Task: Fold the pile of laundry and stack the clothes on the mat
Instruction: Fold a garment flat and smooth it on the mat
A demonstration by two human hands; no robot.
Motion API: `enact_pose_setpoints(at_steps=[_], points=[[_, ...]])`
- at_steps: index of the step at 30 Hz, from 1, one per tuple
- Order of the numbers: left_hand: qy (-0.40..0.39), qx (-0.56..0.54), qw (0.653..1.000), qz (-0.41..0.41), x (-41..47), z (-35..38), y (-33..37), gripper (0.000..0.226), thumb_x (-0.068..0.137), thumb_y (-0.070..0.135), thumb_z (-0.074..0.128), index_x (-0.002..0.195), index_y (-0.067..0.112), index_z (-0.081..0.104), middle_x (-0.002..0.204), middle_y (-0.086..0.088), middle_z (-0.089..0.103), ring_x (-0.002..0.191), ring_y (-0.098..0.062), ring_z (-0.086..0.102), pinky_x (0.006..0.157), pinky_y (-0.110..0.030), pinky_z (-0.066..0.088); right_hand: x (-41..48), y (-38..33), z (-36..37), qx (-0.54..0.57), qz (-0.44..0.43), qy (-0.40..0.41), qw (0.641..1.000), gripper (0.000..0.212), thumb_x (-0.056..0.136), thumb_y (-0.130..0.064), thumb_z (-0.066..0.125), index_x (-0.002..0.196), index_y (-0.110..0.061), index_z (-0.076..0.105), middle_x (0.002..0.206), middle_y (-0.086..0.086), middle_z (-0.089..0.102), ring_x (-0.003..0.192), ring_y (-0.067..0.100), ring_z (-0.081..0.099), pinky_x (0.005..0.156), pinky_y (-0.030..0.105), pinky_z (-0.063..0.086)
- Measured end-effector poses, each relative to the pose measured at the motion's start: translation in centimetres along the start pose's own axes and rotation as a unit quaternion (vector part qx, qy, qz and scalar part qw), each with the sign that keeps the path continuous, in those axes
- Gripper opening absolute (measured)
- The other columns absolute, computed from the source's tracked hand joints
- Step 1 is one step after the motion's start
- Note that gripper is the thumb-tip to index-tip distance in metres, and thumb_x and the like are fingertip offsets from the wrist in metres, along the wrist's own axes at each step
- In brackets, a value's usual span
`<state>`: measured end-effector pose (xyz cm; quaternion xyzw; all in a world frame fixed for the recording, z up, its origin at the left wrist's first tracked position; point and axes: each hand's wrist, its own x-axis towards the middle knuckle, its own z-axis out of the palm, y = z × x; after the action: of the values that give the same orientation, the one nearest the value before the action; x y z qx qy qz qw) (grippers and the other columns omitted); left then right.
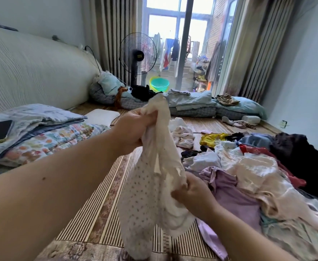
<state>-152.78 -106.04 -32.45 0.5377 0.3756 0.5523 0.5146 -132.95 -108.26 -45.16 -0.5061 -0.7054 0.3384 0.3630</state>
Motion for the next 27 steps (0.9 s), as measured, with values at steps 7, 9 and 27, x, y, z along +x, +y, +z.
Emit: enact_pose_setpoints(at_steps=[7,9,27], points=[[0.160,-0.012,0.986,0.041,-0.8,-5.8,2.5,0.017,0.094,0.018,0.060,0.104,0.010,0.070,0.102,-0.014,0.071,0.093,-0.025,0.069,0.082,-0.040,0.055,1.7,1.1,-3.2,-0.045,0.095,0.084,0.991,0.022,0.087,-0.008,0.054,0.070,-0.010,0.068,0.067,0.005,0.062,0.065,0.019,0.055,0.061,0.030,0.041],[0.189,0.007,0.982,0.012,-1.5,-8.6,2.9,0.028,0.093,0.018,0.058,0.114,0.002,0.064,0.117,-0.025,0.063,0.107,-0.035,0.062,0.088,-0.044,0.050,1.9,-1.0,-4.9,0.040,0.086,0.086,0.992,0.023,0.092,-0.009,0.054,0.078,-0.012,0.072,0.076,0.008,0.067,0.071,0.022,0.061,0.066,0.036,0.049],[0.277,0.055,0.908,-0.308,-2.1,-19.3,-12.5,0.025,0.092,0.015,0.044,0.097,0.003,0.066,0.081,-0.014,0.068,0.062,-0.026,0.063,0.058,-0.032,0.053,15.4,2.2,-1.3,-0.096,0.196,-0.107,0.970,0.027,0.070,-0.037,0.086,0.084,-0.017,0.077,0.077,0.005,0.075,0.069,0.020,0.073,0.054,0.026,0.055]])
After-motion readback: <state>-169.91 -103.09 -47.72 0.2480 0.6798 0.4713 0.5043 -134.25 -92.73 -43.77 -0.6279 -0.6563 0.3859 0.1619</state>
